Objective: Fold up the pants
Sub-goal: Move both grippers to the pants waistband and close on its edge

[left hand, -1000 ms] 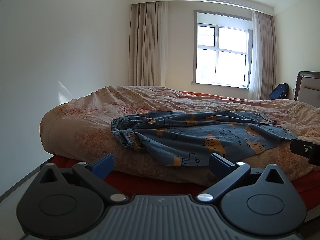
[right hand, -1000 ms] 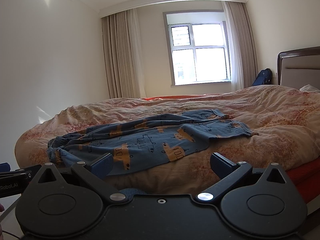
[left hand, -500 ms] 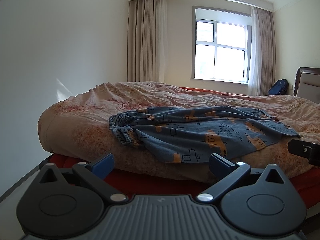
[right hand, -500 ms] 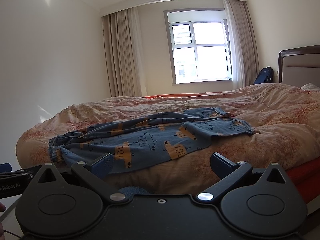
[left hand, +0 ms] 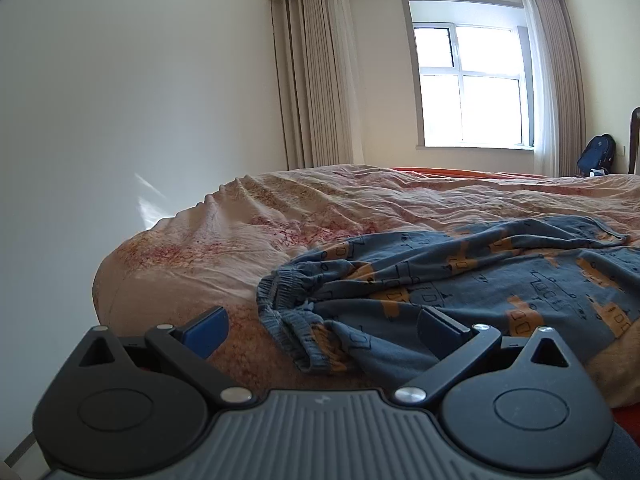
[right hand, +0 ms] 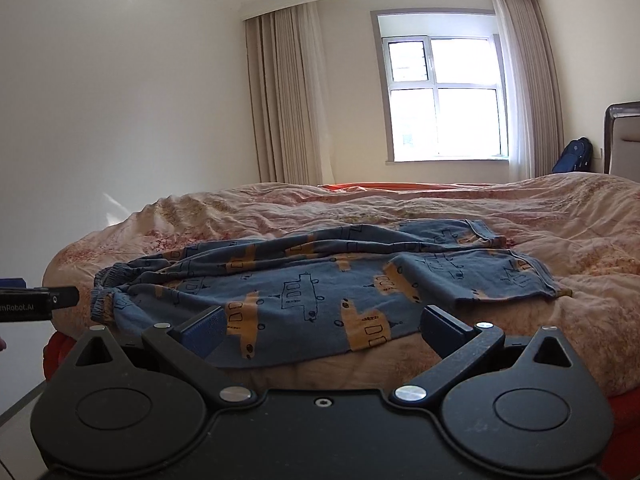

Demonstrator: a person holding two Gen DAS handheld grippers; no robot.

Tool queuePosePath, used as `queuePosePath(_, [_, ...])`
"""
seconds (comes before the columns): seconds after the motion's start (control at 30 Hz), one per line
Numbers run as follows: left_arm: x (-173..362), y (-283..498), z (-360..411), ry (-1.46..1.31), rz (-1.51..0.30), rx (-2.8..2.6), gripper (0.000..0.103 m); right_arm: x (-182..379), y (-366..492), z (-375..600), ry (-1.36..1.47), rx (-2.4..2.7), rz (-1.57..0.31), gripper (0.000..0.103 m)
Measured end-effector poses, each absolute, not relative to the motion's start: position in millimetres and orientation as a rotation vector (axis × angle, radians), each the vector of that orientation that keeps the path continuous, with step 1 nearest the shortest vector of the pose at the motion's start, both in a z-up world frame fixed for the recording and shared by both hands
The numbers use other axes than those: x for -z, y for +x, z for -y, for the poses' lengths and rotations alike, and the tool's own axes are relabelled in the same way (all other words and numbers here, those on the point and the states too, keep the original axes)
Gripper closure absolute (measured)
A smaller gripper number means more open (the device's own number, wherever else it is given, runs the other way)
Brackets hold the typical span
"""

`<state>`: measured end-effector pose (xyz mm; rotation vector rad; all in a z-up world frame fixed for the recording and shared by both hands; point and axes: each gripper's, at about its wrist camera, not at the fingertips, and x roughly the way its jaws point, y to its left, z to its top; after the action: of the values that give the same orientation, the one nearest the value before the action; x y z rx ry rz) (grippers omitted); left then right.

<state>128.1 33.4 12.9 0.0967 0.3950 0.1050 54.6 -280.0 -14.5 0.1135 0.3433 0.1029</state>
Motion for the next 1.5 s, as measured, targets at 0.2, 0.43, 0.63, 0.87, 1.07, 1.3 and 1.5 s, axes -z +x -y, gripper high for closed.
queuePosePath(0.2, [-19,197,-47,0.141,-0.412,-0.117,0.000,22,113,299,0.097,-0.186,-0.378,0.000])
queuePosePath(0.43, [-21,274,-59,0.235,-0.455,-0.099,0.000,12,185,311,-0.004,-0.300,-0.397,0.000])
queuePosePath(0.63, [-10,333,-60,0.317,-0.477,-0.019,0.000,11,259,301,-0.184,-0.504,-0.509,0.000])
queuePosePath(0.87, [7,401,-64,0.301,-0.591,0.251,0.000,-2,343,294,-0.207,-0.652,-0.521,0.000])
queuePosePath(1.07, [21,439,-63,0.360,-0.664,0.258,0.000,0,440,284,-0.167,-0.664,-0.591,0.000])
queuePosePath(1.3, [29,465,-73,0.319,-0.817,0.342,0.000,26,521,276,-0.220,-0.819,-0.743,0.000])
queuePosePath(1.5, [25,474,-81,0.299,-0.865,0.347,0.001,45,528,267,-0.268,-0.816,-0.841,0.001])
